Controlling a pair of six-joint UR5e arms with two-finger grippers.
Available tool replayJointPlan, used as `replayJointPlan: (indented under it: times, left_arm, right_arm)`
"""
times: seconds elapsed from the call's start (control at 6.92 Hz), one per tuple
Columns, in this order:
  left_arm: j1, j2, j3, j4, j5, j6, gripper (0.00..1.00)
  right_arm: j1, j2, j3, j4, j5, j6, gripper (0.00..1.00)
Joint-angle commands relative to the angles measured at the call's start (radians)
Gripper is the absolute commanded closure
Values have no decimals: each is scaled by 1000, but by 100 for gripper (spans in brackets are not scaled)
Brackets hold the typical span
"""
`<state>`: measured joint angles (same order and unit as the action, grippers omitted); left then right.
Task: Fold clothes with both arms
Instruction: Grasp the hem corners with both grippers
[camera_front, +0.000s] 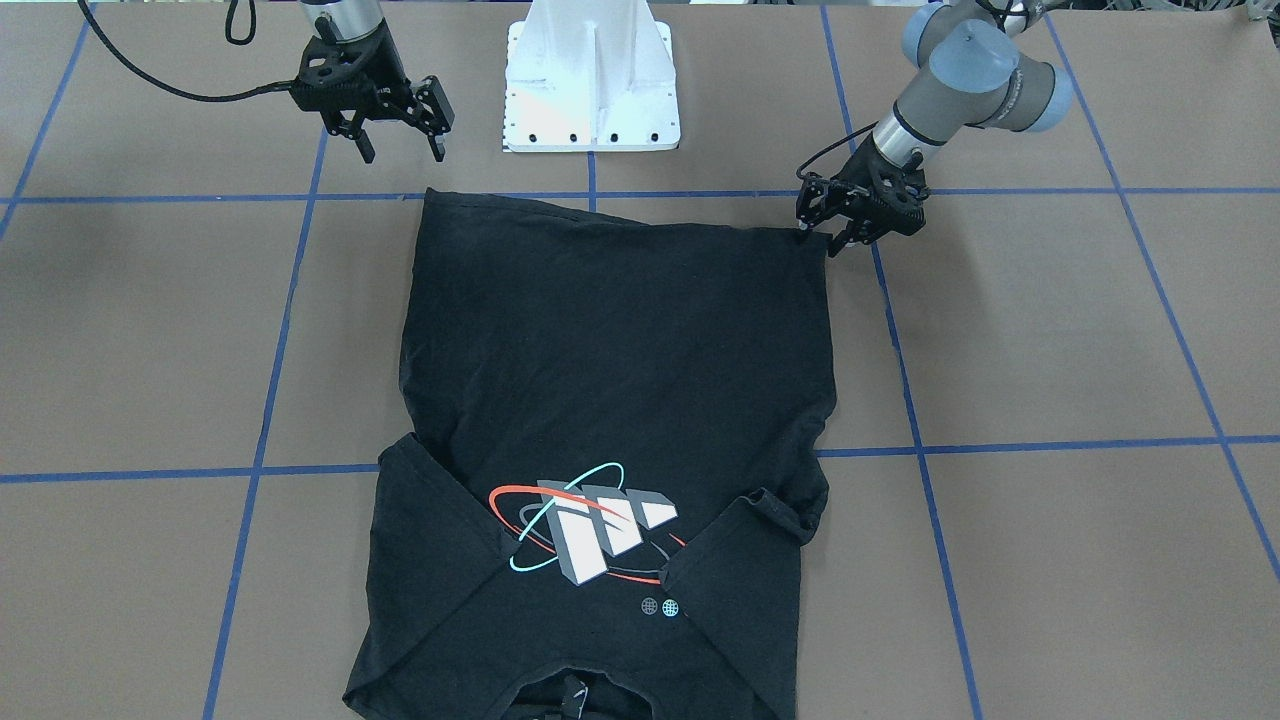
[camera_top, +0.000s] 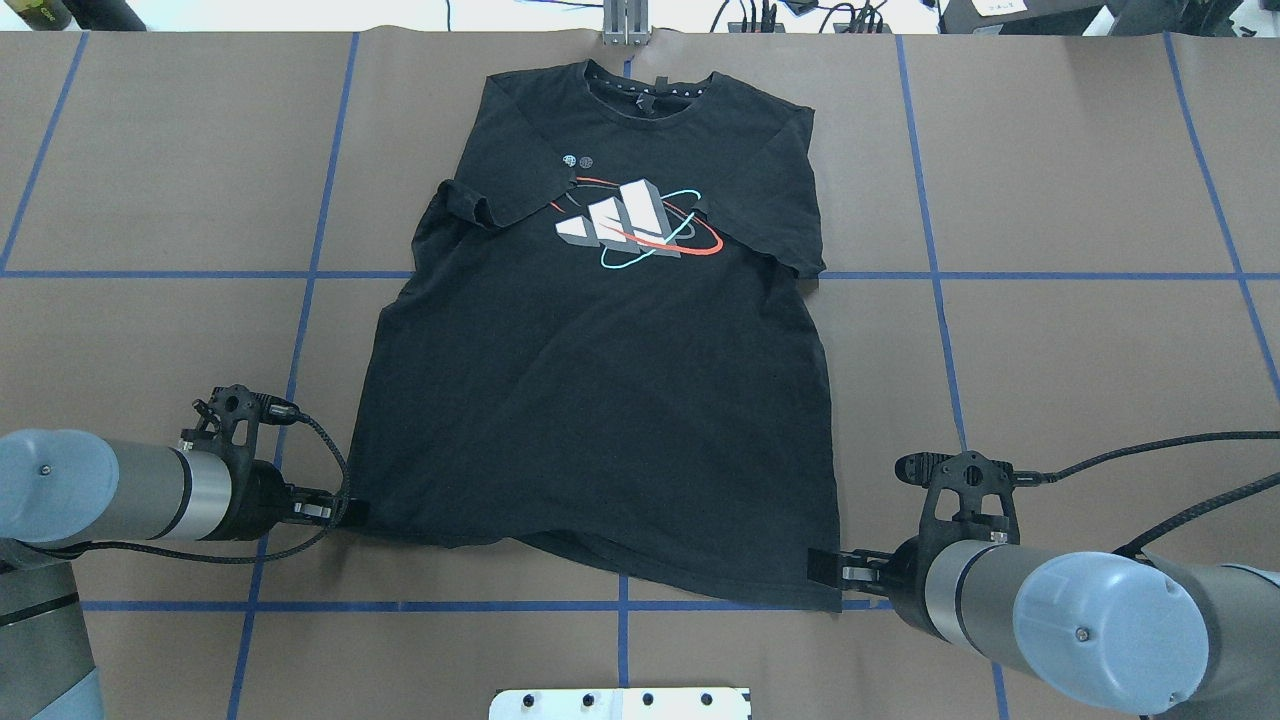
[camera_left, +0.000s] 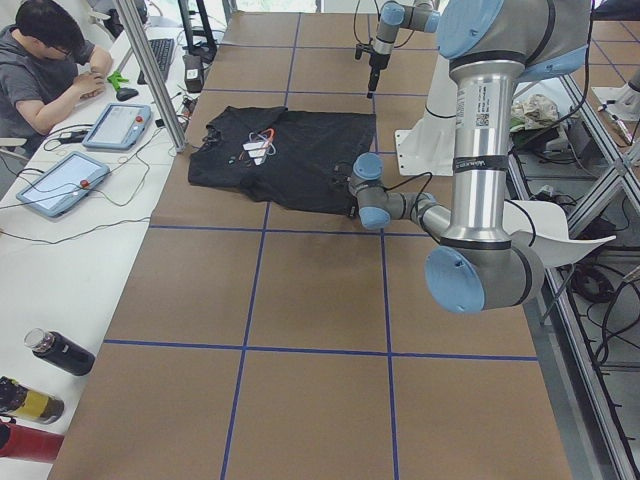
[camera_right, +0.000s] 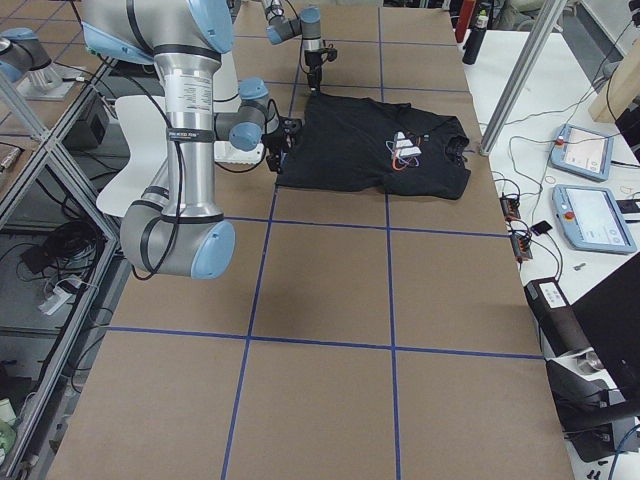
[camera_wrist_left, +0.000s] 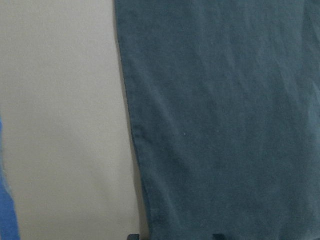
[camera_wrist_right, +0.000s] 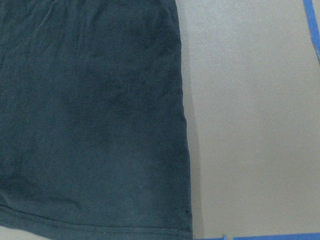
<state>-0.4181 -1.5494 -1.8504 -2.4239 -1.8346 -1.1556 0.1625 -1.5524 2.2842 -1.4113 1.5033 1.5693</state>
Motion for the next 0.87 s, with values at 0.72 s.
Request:
replayJointPlan:
  times: [0.72]
  left_arm:
    - [38, 43, -13, -1, -9, 31, 51]
  right_arm:
    - [0, 0, 1, 0, -2, 2, 0]
